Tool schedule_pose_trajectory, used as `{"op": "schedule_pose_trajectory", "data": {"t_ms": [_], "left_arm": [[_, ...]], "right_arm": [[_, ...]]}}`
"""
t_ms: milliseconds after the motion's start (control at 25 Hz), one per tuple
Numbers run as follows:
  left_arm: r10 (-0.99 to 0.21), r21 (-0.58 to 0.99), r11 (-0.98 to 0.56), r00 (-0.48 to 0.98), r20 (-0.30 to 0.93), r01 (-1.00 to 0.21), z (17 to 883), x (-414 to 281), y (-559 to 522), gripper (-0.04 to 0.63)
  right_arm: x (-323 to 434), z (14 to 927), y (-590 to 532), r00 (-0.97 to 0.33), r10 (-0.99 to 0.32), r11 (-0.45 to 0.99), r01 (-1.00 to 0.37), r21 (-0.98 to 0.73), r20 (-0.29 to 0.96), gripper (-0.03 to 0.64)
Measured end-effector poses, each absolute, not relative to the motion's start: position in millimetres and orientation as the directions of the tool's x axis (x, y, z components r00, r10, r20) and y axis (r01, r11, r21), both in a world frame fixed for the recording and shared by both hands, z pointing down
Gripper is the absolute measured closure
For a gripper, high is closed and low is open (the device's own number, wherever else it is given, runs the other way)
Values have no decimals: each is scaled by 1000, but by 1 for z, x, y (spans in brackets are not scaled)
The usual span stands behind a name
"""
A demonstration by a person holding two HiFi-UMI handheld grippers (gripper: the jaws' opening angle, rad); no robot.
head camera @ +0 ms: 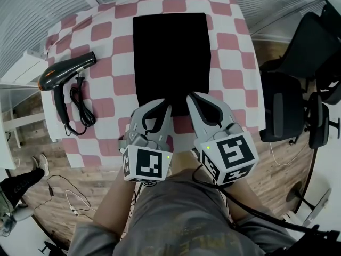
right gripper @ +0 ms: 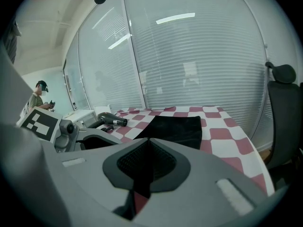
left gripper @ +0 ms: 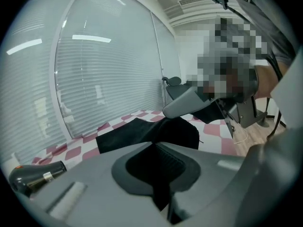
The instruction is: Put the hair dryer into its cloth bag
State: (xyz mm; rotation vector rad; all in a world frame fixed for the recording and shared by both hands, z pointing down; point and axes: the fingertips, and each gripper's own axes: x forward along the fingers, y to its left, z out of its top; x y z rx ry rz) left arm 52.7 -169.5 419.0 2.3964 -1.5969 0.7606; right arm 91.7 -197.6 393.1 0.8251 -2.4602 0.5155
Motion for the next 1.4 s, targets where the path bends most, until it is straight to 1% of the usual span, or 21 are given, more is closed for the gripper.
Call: {"op": "schedule_pose_trajectory", "data": {"t_ms": [160,280,640,1000,1200,1400], "left_arm": [[-816,-125,-405,296,497,-906,411,47,-174,581],[-820,-137,-394,280,500,-909,401,41,-178,581],[-822,-129,-374,264,504,-918,365,27,-197,581],[-786,-138,-412,275,554,-901,353,22,-207,580],[-796,-77,-371,275,539,-925,357,18,-204,580],[-807,-54,-364,286,517,-930,369,10,-197,580]], "right_arm": [[92,380,-204,-706,-486,741,-645,-187,515,575],[92,361,-211,-719,-512,741,-646,-182,470,558],[91,308,-224,-749,-545,759,-632,-158,376,563],[77,288,-230,-809,-499,804,-566,-183,310,572],[60,280,-237,-833,-469,829,-530,-178,294,574],[31,289,-234,-846,-431,853,-496,-165,315,574]]}}
